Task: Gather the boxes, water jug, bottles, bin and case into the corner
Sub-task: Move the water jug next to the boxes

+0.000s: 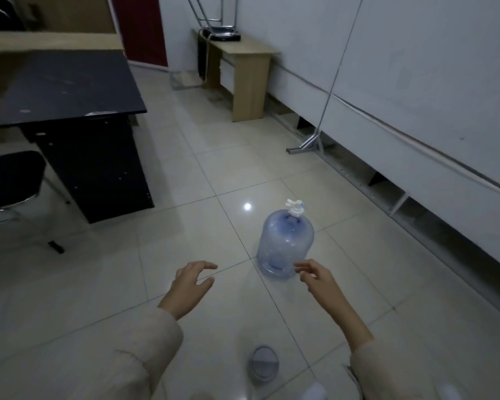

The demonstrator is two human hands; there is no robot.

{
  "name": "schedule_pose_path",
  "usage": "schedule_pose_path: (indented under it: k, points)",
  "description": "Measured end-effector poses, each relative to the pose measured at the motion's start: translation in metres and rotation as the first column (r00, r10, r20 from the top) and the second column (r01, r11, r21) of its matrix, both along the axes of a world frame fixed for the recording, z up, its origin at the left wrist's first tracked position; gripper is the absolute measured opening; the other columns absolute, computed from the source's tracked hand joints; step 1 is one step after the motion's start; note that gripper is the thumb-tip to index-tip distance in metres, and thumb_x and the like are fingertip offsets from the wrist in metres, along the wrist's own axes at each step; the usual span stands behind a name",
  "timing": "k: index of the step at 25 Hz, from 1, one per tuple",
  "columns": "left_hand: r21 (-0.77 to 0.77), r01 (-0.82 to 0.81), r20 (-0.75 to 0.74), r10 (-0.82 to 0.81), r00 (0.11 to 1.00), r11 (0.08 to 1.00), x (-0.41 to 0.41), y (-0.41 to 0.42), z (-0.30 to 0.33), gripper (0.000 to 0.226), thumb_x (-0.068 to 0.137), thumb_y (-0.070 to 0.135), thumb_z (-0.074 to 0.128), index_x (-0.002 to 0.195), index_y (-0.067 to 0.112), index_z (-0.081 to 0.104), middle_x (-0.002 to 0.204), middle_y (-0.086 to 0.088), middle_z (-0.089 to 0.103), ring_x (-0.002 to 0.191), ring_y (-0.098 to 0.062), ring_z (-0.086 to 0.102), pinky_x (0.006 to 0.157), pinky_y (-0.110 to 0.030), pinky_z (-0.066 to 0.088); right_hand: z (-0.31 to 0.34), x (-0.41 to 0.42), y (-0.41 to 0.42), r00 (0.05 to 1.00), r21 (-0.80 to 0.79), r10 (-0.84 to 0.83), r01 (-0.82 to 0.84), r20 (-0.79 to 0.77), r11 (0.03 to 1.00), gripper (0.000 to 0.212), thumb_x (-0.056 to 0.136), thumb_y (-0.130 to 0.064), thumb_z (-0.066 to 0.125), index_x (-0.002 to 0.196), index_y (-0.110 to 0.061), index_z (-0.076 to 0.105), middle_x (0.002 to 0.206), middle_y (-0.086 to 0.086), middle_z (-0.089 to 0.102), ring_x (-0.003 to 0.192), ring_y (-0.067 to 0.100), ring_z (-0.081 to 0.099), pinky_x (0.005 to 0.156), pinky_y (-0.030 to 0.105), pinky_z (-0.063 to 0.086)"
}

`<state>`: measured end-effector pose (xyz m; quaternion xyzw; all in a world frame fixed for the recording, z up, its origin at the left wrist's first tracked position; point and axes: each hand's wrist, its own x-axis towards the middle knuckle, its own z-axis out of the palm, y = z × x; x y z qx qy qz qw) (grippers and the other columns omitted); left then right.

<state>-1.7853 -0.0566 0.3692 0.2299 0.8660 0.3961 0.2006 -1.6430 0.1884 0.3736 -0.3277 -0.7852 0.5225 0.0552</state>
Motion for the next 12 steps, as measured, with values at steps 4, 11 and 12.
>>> schedule_pose_path:
  k: [4,11,12]
  points:
    - [-0.010,0.049,-0.009,-0.049,0.999,0.999,-0.032,0.041,-0.011,0.022,0.091,0.024,0.050,0.106,0.039,0.051,0.131,0.004,0.049,0.130,-0.021,0.032,0.108,-0.035,0.026,-0.012,-0.021,0.034,0.997,-0.006,-0.070,0.070,-0.015,0.998,0.025,0.088,-0.005,0.048,0.106,-0.016,0.061,0.103,0.004,0.063,0.082,0.008,0.055,0.067,0.017,0.040]
    - [-0.166,0.187,-0.066,-0.200,0.977,0.968,-0.159,0.105,-0.021,0.029,0.092,0.026,0.047,0.120,0.028,0.053,0.136,0.003,0.046,0.132,-0.023,0.030,0.108,-0.035,0.026,-0.040,-0.118,0.070,0.994,-0.036,-0.110,0.110,0.012,0.993,0.027,0.089,-0.003,0.046,0.101,-0.021,0.061,0.097,-0.006,0.061,0.082,0.005,0.054,0.065,0.015,0.040]
    - [-0.182,0.211,-0.064,-0.226,0.972,0.960,-0.179,0.114,-0.018,0.029,0.092,0.026,0.047,0.121,0.028,0.052,0.136,0.003,0.046,0.132,-0.023,0.030,0.107,-0.035,0.026,-0.040,-0.132,0.074,0.988,-0.046,-0.155,0.155,0.012,0.987,0.028,0.088,-0.002,0.047,0.097,-0.024,0.061,0.096,-0.005,0.061,0.081,0.006,0.054,0.065,0.016,0.040]
